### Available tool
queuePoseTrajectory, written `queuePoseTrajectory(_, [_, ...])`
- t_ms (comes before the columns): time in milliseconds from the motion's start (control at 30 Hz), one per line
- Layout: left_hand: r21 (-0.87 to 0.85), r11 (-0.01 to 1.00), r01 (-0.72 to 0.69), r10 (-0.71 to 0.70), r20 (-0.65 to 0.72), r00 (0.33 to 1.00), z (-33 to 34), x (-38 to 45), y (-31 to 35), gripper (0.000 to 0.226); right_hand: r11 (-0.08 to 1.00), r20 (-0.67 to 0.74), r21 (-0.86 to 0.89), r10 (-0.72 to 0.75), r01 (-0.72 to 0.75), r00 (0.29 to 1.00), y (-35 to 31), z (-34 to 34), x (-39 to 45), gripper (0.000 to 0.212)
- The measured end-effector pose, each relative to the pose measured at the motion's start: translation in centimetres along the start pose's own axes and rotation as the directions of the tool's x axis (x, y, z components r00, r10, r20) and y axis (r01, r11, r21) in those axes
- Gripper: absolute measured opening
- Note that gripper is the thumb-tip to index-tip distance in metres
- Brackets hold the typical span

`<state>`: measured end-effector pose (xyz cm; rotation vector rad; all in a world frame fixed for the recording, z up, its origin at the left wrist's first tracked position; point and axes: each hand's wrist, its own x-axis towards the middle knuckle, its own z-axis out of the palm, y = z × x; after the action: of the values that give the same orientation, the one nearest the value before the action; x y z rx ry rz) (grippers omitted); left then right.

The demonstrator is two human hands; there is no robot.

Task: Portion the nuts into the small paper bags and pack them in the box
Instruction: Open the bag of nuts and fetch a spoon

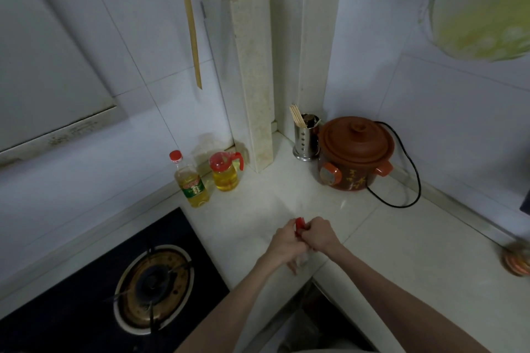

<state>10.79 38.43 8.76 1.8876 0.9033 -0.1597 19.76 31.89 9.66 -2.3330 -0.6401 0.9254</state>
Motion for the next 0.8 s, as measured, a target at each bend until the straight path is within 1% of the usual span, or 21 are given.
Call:
queuePoseTrajectory(233, [0.050, 0.999, -0.010, 0.011, -0.012, 1.000, 0.2, 0.1, 0.5, 0.043, 1.000, -0.004, 0.002, 0.005, -0.005, 1.000, -0.1, -0.6, -0.2, 0.026])
queuePoseTrajectory(367, [0.002, 0.999, -0.039, 0.039, 0.045, 0.998, 0.1, 0.3, 0.1, 0.042, 1.000, 0.013, -0.008, -0.006, 0.006, 1.000, 0.4, -0.8, 0.0, 0.026])
queuePoseTrajectory(467, [-0.003, 0.999, -0.039, 0.039, 0.055, 0.998, 0.4, 0.2, -0.3, 0.040, 1.000, 0.036, -0.015, 0.005, -0.004, 0.999, 0.9, -0.9, 0.0, 0.027])
queuePoseTrajectory(633, [-0.049, 0.998, -0.034, 0.036, 0.051, 0.998, 0.4, 0.0, -0.1, 0.033, 1.000, 0.028, 0.019, 0.008, -0.008, 1.000, 1.0, -0.5, 0.0, 0.029])
queuePoseTrajectory(700, [-0.053, 0.998, -0.036, 0.040, 0.064, 0.997, 0.3, -0.2, 0.0, 0.035, 1.000, 0.052, 0.015, 0.011, -0.012, 0.999, 1.1, -0.5, -0.1, 0.028])
queuePoseTrajectory(800, [-0.043, 0.998, -0.054, 0.058, 0.095, 0.994, 0.4, -0.5, -0.2, 0.044, 1.000, 0.088, -0.006, 0.004, -0.003, 0.996, 1.3, -0.8, -0.1, 0.025])
